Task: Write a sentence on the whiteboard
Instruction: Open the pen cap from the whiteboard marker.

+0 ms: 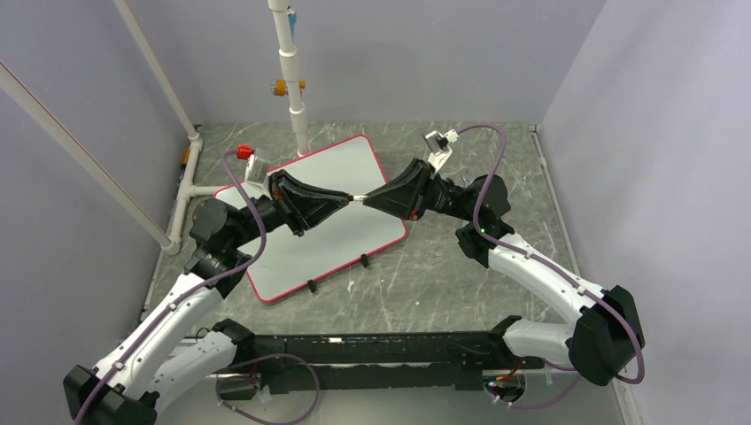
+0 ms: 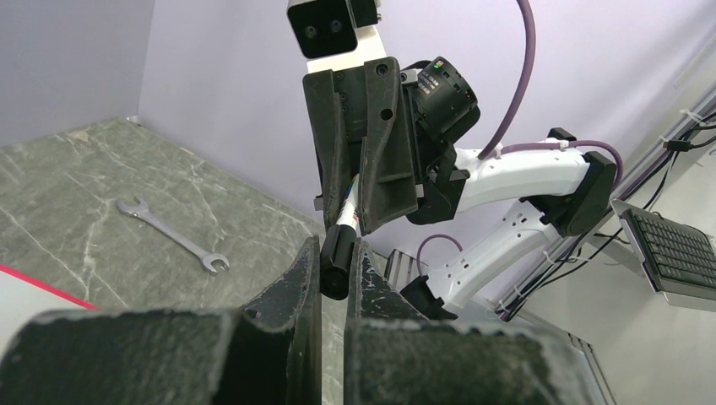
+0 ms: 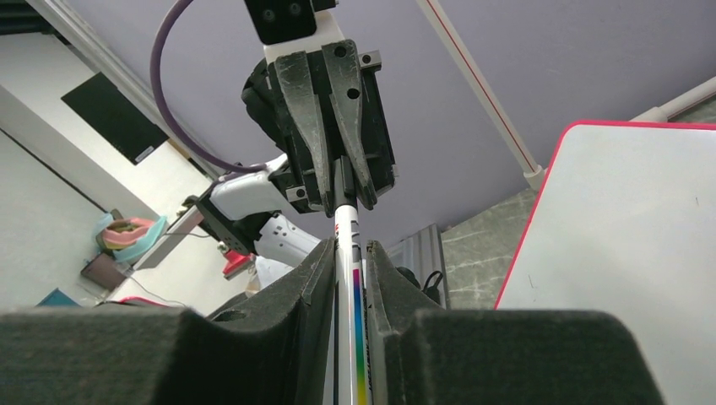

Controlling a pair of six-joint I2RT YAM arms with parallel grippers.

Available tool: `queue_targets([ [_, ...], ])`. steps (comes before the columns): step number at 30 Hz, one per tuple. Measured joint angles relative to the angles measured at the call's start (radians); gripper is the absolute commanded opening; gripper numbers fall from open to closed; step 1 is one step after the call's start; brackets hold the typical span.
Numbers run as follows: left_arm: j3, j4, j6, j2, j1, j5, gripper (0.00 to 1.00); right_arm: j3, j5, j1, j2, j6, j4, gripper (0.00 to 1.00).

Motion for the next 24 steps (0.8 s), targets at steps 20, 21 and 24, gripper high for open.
queue_targets([
  [20, -0.015, 0.027, -0.003, -0.002, 0.001, -0.005, 0.0, 0.0, 0.003, 0.002, 0.009, 0.018, 0.024, 0.0],
  [21, -0.016, 0.029, -0.003, -0.002, 0.001, -0.006, 0.0, 0.0, 0.003, 0.002, 0.009, 0.018, 0.025, 0.0],
  [24, -0.016, 0.025, -0.003, -0.008, 0.001, -0.011, 0.0, 0.0, 0.004, 0.004, 0.009, 0.017, 0.026, 0.0],
])
